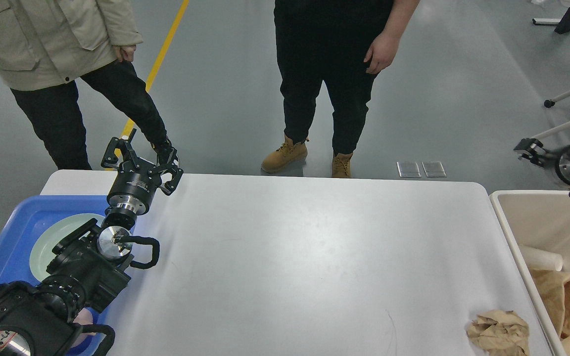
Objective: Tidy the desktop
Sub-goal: 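Lower the right gripper to the crumpled paper and grasp it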
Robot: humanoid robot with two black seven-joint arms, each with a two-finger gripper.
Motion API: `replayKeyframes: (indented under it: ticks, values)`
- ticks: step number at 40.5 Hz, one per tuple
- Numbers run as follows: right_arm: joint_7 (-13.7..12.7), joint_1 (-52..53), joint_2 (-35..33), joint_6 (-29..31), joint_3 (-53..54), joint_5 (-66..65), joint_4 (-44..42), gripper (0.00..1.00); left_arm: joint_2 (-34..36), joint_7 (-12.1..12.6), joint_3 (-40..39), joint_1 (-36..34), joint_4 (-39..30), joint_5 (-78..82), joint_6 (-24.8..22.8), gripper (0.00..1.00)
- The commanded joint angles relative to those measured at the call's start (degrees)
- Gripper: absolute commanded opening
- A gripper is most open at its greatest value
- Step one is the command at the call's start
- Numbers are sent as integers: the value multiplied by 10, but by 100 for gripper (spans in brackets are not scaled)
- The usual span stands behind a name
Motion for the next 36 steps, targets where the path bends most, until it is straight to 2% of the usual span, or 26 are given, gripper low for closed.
replayKeyframes:
  ticks: [1, 9, 12, 13, 17, 21, 27, 36]
  values:
    - [0, 105, 3, 53, -52, -61, 127, 100, 0, 0, 0, 0, 0, 0, 0, 96]
    - [1, 233, -10, 152, -94, -93, 256, 100, 0, 0, 0, 0, 0, 0, 0, 96]
    - [0, 266, -15, 191, -101, -93, 277, 100, 0, 0, 0, 0, 0, 0, 0, 96]
    - [0, 286, -17, 228, -103, -93, 281, 100, 0, 0, 0, 0, 0, 0, 0, 96]
    - [-1, 296, -18, 292, -104, -95, 270, 100, 0, 0, 0, 0, 0, 0, -1, 96]
    - [0, 257, -31, 285, -102, -100, 253, 100, 0, 0, 0, 0, 0, 0, -1, 96]
    - [0, 144, -39, 279, -79, -105, 201, 100, 0, 0, 0, 0, 0, 0, -1, 96]
    - [0, 35, -56, 280, -37, -107, 197, 100, 0, 0, 0, 0, 0, 0, -1, 96]
